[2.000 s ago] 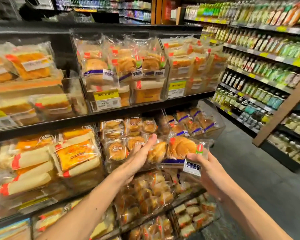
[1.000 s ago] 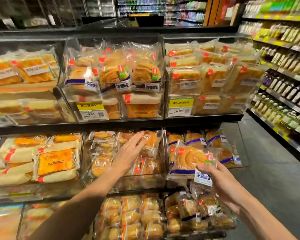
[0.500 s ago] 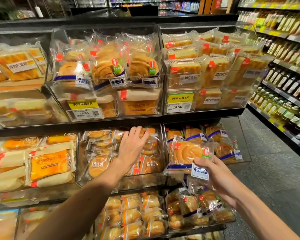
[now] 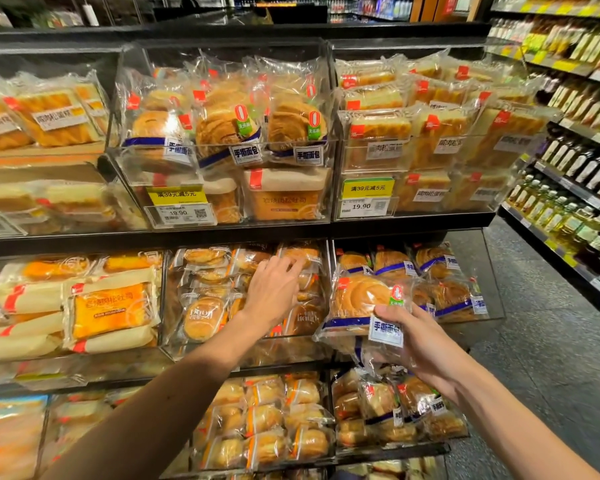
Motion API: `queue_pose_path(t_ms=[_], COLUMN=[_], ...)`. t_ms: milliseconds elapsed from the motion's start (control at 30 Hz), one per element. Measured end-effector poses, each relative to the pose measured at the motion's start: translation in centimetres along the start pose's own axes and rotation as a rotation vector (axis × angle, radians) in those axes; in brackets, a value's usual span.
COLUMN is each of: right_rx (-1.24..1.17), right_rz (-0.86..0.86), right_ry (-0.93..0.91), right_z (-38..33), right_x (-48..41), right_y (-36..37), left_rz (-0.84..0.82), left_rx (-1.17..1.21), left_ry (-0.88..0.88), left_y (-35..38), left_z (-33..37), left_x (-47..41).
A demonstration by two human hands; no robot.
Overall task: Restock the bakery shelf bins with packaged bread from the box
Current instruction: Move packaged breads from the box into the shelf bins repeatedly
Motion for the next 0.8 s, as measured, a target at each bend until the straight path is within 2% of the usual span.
queue_pose_path(t_ms=[33, 100, 167, 200, 267, 333, 500, 567, 667, 800], right_rx=[0.008, 0.028, 0.052, 0.064, 0.087, 0.047, -0.072, -0.039, -0.03, -0.146], right_rz=[-0.002, 0.001, 0.003, -0.008, -0.02, -0.045, -0.02, 0.013, 0.127, 0.213], right_ry=[0.004, 0.013, 0.015, 0.014, 0.016, 0.011, -0.004, -0.003, 0.018, 0.032], right_z=[0.0, 0.1, 0.0, 0.0, 0.0, 0.1, 1.0, 1.6, 2.3, 2.9], right_x=[-0.1, -0.2, -0.3, -0.3, -0.3, -0.1, 1.1, 1.5, 1.9, 2.4], right_y=[0.2, 0.9, 1.7, 2.1, 2.9, 3.6, 4.2, 4.1, 3.4, 1.7], left_rz=[-0.026, -0.041, -0.154, -0.253, -0.396, -0.393, -0.21, -0.206, -0.284, -0.314], left_rx=[0.178, 0.724, 1.146, 1.193, 1.071, 0.98, 1.215, 1.406, 1.716, 1.69], left_ry=[-0.04, -0.238, -0.277, -0.202, -0.012, 0.054, -0.192, -0.324, -0.436, -0.443], left_y=[-0.8, -3.5, -6.4, -7.6, -8.7, -8.9, -8.1, -7.2, -5.8, -4.5], left_z=[0.2, 1.4, 2.9, 3.5, 4.5, 4.5, 3.1, 2.9, 3.2, 4.0], left_x=[0.2, 0.7, 1.3, 1.6, 2.8, 3.7, 4.1, 4.4, 5.1, 5.6])
Point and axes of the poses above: each hand's wrist, its own x-axis away from the middle knuckle, its own y-axis out of the palm, z = x × y, the point moved 1 cm from there along -x, towards the middle knuckle, and after that the axes turned 4 degrees about -z, right-handed, at the moved point
